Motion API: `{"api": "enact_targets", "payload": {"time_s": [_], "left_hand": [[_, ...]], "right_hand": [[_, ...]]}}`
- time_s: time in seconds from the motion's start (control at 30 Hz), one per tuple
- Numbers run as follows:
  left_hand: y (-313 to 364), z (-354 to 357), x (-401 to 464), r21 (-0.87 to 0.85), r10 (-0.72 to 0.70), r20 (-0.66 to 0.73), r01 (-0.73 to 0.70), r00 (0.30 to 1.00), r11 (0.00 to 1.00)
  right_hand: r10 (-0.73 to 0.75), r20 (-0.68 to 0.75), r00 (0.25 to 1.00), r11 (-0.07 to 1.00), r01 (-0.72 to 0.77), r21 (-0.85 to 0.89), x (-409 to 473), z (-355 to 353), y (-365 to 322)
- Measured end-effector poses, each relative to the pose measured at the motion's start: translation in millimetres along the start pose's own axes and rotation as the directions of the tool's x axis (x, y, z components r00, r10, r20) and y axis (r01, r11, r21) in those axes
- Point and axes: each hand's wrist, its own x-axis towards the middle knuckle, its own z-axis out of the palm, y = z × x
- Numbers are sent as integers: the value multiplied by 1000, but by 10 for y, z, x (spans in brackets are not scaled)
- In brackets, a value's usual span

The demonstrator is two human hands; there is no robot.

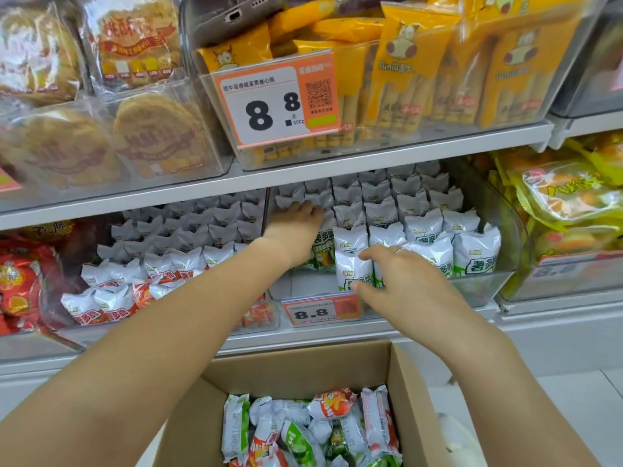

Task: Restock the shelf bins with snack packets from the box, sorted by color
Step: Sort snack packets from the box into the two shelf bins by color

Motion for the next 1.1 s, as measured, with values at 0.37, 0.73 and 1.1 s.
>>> {"api": "enact_targets", "payload": {"time_s": [0.37, 0.73, 1.1], "left_hand": [[-110, -7, 241, -275, 1, 159, 43, 987, 960], [56, 15, 186, -122, -69, -31, 65, 997, 990], [-226, -318, -436, -365, -1, -219, -81, 976, 927]], "right_hand": [[26, 27, 999, 995, -24, -97, 31, -4, 83], [38, 97, 995, 998, -32, -55, 31, 70, 97], [-31, 39, 999, 996, 34, -82, -31, 25, 63]]}}
